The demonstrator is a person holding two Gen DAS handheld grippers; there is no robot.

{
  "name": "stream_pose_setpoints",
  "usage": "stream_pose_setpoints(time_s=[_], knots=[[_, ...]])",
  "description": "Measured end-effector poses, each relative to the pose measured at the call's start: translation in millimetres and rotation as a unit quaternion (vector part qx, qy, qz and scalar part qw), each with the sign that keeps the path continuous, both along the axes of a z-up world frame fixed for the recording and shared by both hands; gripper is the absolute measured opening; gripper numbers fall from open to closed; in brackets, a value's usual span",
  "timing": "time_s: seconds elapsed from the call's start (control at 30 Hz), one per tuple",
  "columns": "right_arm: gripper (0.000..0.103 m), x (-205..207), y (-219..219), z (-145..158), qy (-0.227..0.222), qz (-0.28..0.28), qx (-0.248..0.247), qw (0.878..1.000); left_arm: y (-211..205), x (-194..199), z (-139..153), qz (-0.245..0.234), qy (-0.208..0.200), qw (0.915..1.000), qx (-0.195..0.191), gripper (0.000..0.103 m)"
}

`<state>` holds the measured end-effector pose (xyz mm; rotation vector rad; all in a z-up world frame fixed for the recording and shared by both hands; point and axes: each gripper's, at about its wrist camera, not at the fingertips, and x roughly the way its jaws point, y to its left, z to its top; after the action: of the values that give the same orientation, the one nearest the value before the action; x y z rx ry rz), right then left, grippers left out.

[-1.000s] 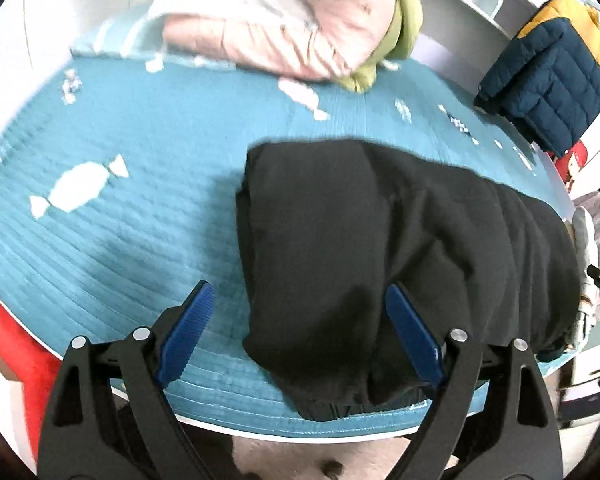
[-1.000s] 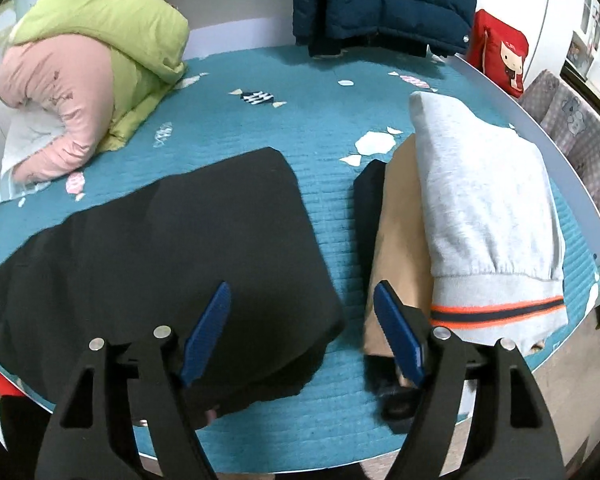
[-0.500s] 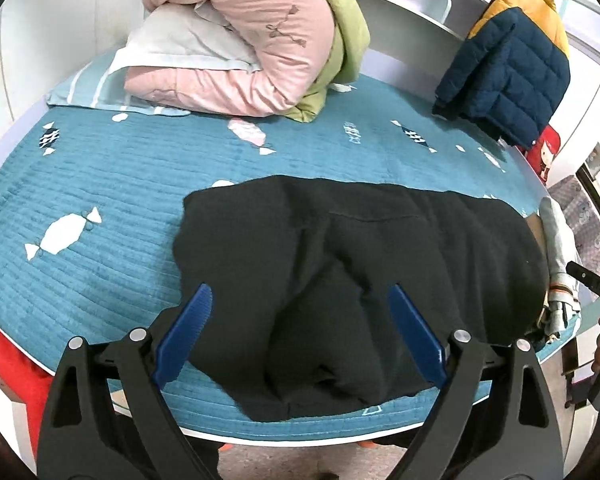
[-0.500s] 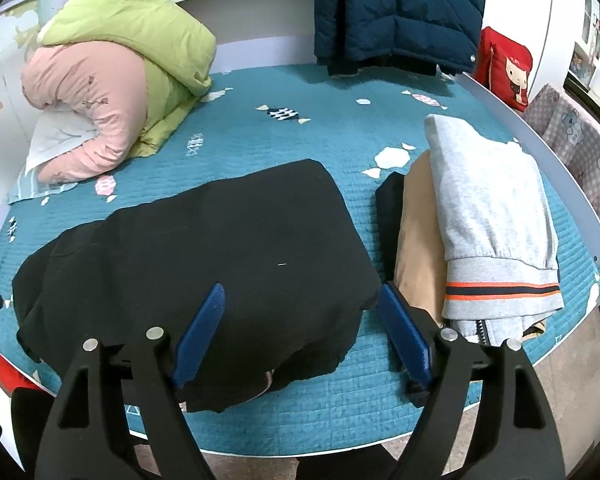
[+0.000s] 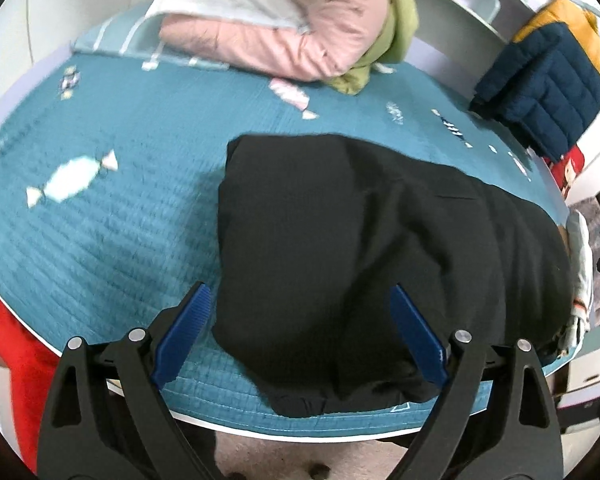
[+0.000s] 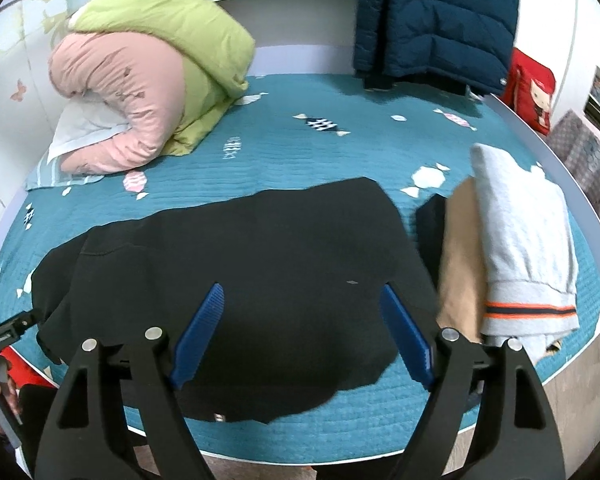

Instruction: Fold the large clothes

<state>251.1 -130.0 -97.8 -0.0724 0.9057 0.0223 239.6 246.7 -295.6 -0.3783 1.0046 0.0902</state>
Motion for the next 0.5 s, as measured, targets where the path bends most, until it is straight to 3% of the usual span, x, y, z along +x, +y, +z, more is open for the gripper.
stream_pose_setpoints(time_s=[0.5], knots=[[0.077, 45, 78, -29, 0.024, 0.057, -0.012, 0.998, 18, 14, -45, 0.009, 0.024, 0.9967, -0.077, 0.091]])
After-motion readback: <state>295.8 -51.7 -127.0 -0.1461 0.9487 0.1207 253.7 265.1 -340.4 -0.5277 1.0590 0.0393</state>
